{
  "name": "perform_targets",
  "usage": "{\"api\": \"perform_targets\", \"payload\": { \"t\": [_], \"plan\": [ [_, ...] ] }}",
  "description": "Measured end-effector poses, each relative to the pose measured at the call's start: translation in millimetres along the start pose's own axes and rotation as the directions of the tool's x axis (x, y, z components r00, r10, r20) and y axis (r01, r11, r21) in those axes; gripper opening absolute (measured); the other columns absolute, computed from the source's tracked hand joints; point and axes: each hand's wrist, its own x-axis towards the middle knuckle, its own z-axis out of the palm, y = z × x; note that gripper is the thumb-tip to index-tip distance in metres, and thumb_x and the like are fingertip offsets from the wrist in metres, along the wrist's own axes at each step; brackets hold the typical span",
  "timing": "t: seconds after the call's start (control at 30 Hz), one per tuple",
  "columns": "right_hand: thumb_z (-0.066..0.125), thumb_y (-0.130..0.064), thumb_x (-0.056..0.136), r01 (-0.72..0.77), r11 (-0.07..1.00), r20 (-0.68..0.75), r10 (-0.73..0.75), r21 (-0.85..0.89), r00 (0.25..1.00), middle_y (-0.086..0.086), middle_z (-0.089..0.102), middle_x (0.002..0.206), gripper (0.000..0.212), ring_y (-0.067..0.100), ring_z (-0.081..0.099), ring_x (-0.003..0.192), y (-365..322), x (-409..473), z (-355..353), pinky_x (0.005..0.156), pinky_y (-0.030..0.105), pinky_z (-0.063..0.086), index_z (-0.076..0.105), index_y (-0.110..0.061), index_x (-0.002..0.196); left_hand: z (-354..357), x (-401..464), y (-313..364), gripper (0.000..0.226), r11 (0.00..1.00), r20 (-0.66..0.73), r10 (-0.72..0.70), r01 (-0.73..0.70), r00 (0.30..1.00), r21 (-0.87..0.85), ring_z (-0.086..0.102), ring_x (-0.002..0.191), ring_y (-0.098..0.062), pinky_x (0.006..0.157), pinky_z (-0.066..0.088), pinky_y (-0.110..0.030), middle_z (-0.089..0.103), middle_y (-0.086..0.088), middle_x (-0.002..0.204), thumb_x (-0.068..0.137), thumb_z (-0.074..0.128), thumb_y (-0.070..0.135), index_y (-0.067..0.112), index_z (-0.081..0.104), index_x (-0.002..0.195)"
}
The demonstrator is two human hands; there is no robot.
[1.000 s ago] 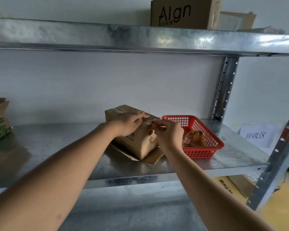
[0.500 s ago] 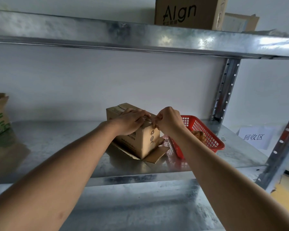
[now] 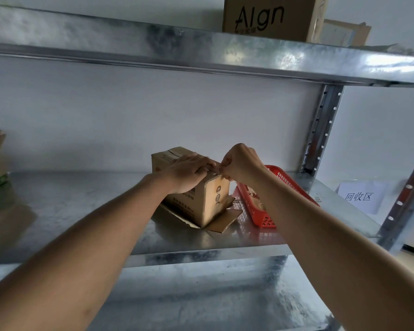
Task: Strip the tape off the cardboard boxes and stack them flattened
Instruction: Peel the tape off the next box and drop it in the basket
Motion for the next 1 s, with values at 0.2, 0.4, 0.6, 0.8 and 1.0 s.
{"api": "perform_targets", "payload": {
  "t": [0.2,0.4,0.6,0.8,1.0],
  "plan": [
    [0.070,-0.014,0.096,-0.080,0.985,0.118,0.098,-0.150,0.988,0.009,0.071,0.094,0.015,0.022,0.069,0.090,-3.4,15.6,5.4,0.069,0.030,0.053,0.068,-0.001,0.105,1.9,-0.6,0.6,0.042,1.000,-0.001,0.006,-0.006,1.000,0.010,0.024,0.152,-0.020,0.121,0.020,-0.046,0.038,0.006,0.161,0.110,0.026,0.038,0.043,0.042,0.149],
    [0.054,-0.018,0.102,-0.066,0.963,0.146,0.107,-0.261,0.983,0.003,0.056,0.071,0.028,0.014,0.048,0.058,-14.8,18.9,5.5,0.047,0.022,0.034,0.052,-0.010,0.075,-1.9,-1.0,1.9,0.039,1.000,0.019,0.020,-0.020,1.000,0.007,0.036,0.144,-0.022,0.115,0.029,-0.045,0.048,0.004,0.152,0.110,0.026,0.037,0.045,0.047,0.141],
    [0.055,-0.021,0.103,-0.028,0.983,0.206,0.066,-0.183,0.976,0.001,0.050,0.065,0.031,0.014,0.044,0.054,-33.9,22.8,4.2,0.048,0.022,0.033,0.052,-0.009,0.074,-3.1,-0.2,7.3,0.030,0.999,0.034,-0.047,0.048,0.998,-0.015,0.047,0.129,-0.021,0.107,0.039,-0.046,0.054,0.005,0.127,0.108,0.025,0.046,0.052,0.054,0.114],
    [0.067,-0.022,0.101,-0.077,0.997,0.310,0.069,0.016,0.948,0.018,0.077,0.103,0.030,0.027,0.076,0.098,-42.4,17.2,-18.1,0.097,0.036,0.058,0.069,0.005,0.115,-2.8,2.2,5.3,0.031,0.997,0.030,-0.029,0.032,0.999,-0.076,0.052,0.118,-0.019,0.102,0.042,-0.042,0.056,0.005,0.122,0.106,0.030,0.035,0.035,0.061,0.114],
    [0.086,-0.007,0.081,-0.012,0.955,0.142,-0.031,0.295,0.989,0.009,0.079,0.090,0.040,0.014,0.078,0.073,-14.8,8.3,-28.5,0.072,0.026,0.062,0.066,-0.015,0.116,-5.0,1.5,5.0,0.044,0.989,0.077,-0.053,0.063,0.996,-0.134,0.028,0.153,-0.024,0.120,0.029,-0.055,0.036,0.006,0.164,0.110,0.028,0.045,0.046,0.039,0.152]
  ]
}}
